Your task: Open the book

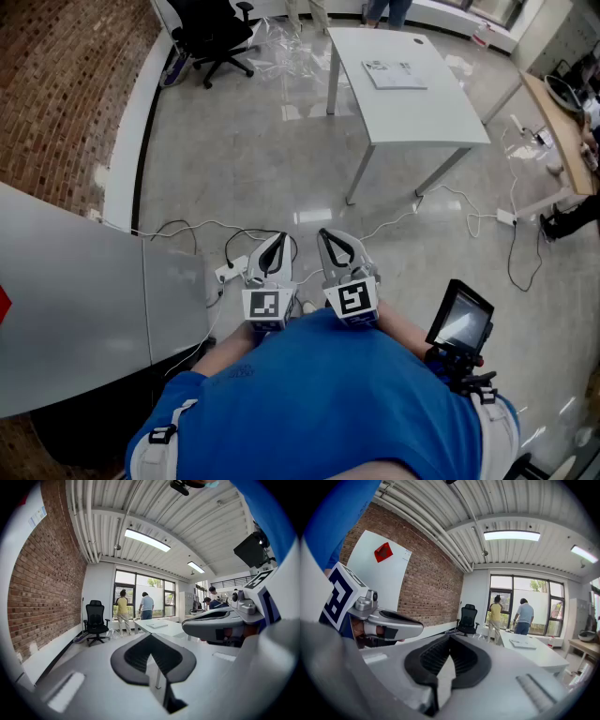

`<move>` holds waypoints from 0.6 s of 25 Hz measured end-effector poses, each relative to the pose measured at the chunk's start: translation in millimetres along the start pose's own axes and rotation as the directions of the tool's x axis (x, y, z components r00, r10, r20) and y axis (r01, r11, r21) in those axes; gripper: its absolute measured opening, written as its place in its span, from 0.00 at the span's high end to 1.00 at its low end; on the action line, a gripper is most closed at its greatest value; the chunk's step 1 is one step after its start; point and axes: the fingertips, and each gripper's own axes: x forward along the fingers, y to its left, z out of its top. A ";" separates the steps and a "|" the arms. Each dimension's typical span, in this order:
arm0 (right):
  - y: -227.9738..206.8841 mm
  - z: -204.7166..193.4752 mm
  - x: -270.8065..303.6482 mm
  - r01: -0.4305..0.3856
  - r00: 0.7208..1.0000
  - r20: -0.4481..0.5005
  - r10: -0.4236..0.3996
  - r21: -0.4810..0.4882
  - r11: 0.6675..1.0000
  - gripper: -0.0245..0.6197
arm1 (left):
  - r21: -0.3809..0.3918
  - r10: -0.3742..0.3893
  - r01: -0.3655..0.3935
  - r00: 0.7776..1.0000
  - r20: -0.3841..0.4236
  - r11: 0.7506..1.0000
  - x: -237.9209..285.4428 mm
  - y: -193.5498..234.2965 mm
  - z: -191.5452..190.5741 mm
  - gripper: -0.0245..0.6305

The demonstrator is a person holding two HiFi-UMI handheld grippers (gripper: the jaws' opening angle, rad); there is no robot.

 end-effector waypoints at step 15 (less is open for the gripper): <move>-11.1 20.0 101.8 -0.064 0.998 0.025 0.064 -0.018 0.998 0.96 | -0.025 0.039 -0.038 0.999 0.026 0.999 60.1 74.2 4.8 0.95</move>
